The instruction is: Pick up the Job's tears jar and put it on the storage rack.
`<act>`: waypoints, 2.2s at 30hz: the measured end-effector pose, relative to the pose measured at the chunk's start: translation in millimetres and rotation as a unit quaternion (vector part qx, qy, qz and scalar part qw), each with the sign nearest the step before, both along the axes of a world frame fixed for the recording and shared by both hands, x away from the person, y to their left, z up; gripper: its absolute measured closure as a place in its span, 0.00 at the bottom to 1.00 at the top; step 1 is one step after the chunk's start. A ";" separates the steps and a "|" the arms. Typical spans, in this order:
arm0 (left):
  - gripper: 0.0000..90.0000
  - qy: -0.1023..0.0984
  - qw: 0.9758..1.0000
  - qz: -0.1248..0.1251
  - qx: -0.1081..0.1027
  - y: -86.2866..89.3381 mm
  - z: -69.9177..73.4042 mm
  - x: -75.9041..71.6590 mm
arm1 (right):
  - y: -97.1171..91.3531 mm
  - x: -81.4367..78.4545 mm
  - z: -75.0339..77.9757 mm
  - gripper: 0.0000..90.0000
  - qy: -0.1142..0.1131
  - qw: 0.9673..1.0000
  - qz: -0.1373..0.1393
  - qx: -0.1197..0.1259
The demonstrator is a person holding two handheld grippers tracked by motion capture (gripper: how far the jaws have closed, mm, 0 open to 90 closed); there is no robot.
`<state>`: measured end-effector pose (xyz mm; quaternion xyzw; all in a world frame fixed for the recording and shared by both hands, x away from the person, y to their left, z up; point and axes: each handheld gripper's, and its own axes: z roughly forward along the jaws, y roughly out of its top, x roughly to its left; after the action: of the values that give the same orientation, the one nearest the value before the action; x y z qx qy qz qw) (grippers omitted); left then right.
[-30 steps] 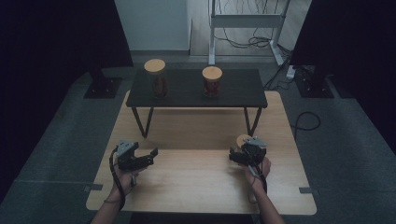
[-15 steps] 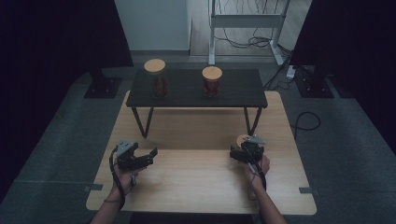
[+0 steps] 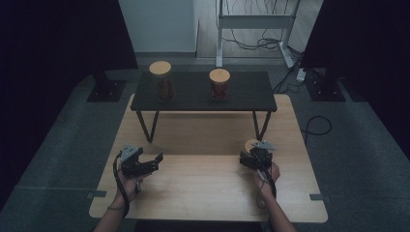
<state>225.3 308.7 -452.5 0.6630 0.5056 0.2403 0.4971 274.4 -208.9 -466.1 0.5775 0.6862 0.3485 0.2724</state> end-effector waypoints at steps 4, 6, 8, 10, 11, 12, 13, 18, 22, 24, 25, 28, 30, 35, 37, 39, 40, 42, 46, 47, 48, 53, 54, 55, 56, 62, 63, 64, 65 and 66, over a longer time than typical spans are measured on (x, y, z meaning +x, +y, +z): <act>0.07 -0.002 1.000 0.000 0.000 -0.3 0.3 -0.6 | 0.1 -0.2 0.2 0.27 -0.001 1.000 0.002 -0.003; 0.07 -0.002 1.000 0.000 -0.001 -0.5 0.5 -0.8 | -0.4 -0.1 0.2 0.27 -0.001 1.000 0.004 -0.004; 0.07 -0.003 1.000 -0.001 0.000 -0.7 0.7 -0.9 | -0.6 -0.3 0.0 0.28 -0.003 1.000 0.006 -0.006; 0.07 -0.003 1.000 -0.001 0.000 -0.7 0.7 -1.0 | -1.1 -0.2 -0.1 0.28 -0.004 1.000 0.008 -0.008; 0.07 -0.003 1.000 -0.001 0.000 -0.8 0.7 -1.0 | -1.3 0.0 0.0 0.28 -0.004 1.000 0.009 -0.008; 0.07 -0.003 1.000 -0.001 0.000 -0.8 0.7 -1.0 | -1.7 0.1 0.2 0.28 -0.003 1.000 0.010 -0.008; 0.07 -0.003 1.000 -0.001 0.000 -0.8 0.7 -0.9 | -2.1 0.0 0.0 0.28 -0.004 1.000 0.011 -0.008; 0.07 -0.003 1.000 -0.001 0.000 -0.9 0.9 -1.1 | -2.6 -0.4 0.0 0.28 -0.005 1.000 0.012 -0.009; 0.07 -0.004 1.000 -0.001 0.000 -0.6 1.0 -1.2 | -3.5 -1.5 0.7 0.28 -0.007 1.000 0.012 -0.008; 0.07 -0.003 1.000 -0.001 -0.001 -0.2 1.0 -0.6 | -4.2 -2.5 1.4 0.28 -0.009 1.000 0.012 -0.006; 0.07 -0.004 1.000 -0.001 -0.002 -0.2 1.1 -0.5 | -4.3 -3.2 1.9 0.28 -0.010 1.000 0.011 -0.005; 0.07 -0.006 1.000 -0.002 -0.002 0.2 1.8 -0.6 | -4.4 -4.9 3.3 0.28 -0.012 1.000 0.012 -0.004; 0.07 -0.007 1.000 -0.001 -0.003 0.9 2.1 -1.2 | -4.3 -5.2 4.1 0.28 -0.012 1.000 0.014 -0.003; 0.07 -0.006 1.000 0.002 -0.004 3.4 1.7 -2.3 | -3.8 -7.5 5.8 0.28 -0.018 1.000 0.016 -0.002; 0.07 -0.008 1.000 0.001 -0.004 3.3 2.2 -3.1 | -3.7 -9.7 6.6 0.28 -0.019 1.000 0.017 -0.001; 0.07 -0.010 1.000 -0.001 -0.005 3.0 2.9 -3.9 | -3.5 -12.8 7.2 0.28 -0.022 1.000 0.018 -0.001; 0.07 -0.011 1.000 -0.001 -0.005 2.4 3.1 -4.1 | -3.6 -14.7 7.6 0.28 -0.023 1.000 0.019 0.000; 0.07 -0.011 1.000 -0.004 -0.006 1.5 3.8 -4.8 | -3.8 -18.3 8.3 0.28 -0.024 1.000 0.020 0.003; 0.07 -0.015 1.000 -0.007 -0.007 -0.2 5.2 -6.4 | -5.1 -25.8 10.4 0.28 -0.028 0.999 0.022 0.008; 0.07 -0.015 1.000 -0.007 -0.007 -0.5 5.4 -6.6 | -5.6 -27.7 10.7 0.28 -0.030 0.999 0.022 0.008; 0.07 -0.015 1.000 -0.008 -0.007 -0.7 5.5 -6.8 | -5.8 -29.2 11.4 0.28 -0.030 0.999 0.022 0.009; 0.07 -0.015 1.000 -0.010 -0.007 -1.8 5.3 -6.8 | -6.3 -34.6 14.4 0.28 -0.033 0.999 0.021 0.007; 0.07 -0.014 1.000 -0.010 -0.007 -2.2 5.0 -6.4 | -6.8 -35.3 15.1 0.28 -0.033 0.999 0.023 0.008; 0.07 -0.014 1.000 -0.010 -0.007 -2.2 5.0 -6.4 | -7.2 -36.1 15.9 0.28 -0.034 0.999 0.024 0.008; 0.07 -0.012 1.000 -0.011 -0.005 -2.5 4.8 -5.8 | -7.2 -36.1 15.9 0.28 -0.034 0.999 0.024 0.008; 0.07 -0.014 1.000 -0.009 -0.007 -2.0 5.3 -5.5 | -8.7 -40.7 23.1 0.28 -0.040 0.999 0.032 0.007; 0.07 -0.013 1.000 -0.009 -0.007 -1.9 5.2 -5.3 | -9.1 -41.5 23.9 0.28 -0.042 0.999 0.033 0.008; 0.07 -0.012 1.000 -0.008 -0.007 -1.7 4.9 -4.9 | -9.2 -42.0 24.5 0.28 -0.043 0.998 0.033 0.008; 0.07 -0.012 1.000 -0.008 -0.006 -1.5 4.8 -5.0 | -9.3 -42.9 25.8 0.28 -0.044 0.998 0.034 0.008; 0.07 -0.013 1.000 -0.008 -0.005 -1.8 4.8 -5.4 | -9.6 -43.8 26.6 0.28 -0.046 0.998 0.034 0.007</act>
<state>219.9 307.0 -447.7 0.6614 0.4952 0.2424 0.5085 230.7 -218.5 -439.5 0.5392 0.6894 0.3888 0.2878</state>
